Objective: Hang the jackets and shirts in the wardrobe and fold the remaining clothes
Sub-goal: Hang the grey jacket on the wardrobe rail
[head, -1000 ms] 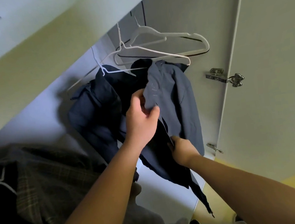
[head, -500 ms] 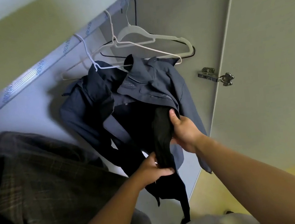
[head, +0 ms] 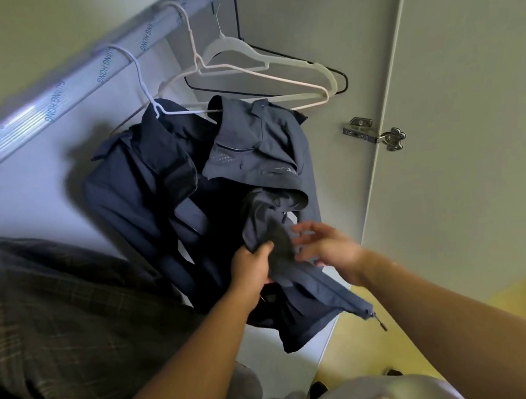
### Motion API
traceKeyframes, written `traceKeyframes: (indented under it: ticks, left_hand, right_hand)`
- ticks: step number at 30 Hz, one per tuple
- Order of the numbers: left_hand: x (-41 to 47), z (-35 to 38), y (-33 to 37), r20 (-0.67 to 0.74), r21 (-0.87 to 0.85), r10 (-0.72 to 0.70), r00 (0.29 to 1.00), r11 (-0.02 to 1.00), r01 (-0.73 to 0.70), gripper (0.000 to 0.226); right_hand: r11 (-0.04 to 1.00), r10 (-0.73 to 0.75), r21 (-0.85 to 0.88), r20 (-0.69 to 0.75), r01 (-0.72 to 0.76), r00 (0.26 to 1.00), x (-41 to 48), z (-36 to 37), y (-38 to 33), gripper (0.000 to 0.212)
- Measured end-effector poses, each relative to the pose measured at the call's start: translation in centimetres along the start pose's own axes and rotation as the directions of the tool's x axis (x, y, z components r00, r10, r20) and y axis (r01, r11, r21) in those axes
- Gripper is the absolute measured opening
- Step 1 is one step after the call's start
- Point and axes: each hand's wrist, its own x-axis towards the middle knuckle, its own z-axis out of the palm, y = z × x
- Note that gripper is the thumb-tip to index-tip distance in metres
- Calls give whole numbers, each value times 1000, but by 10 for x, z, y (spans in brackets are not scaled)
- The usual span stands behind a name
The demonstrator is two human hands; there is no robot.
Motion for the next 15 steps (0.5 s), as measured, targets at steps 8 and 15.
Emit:
traceKeyframes:
  ticks: [8,15]
  left_hand:
    - [17,-2,43,-142,-105,117,983,986,-132,18]
    - [7,-1,28,-217,329,204,955,936,-125,68]
  right_hand:
    - [851,61,-518,-61,-84,996,-21,-14,47,16]
    - [968,179,-155,-117,-196,977,-25,-13,55,18]
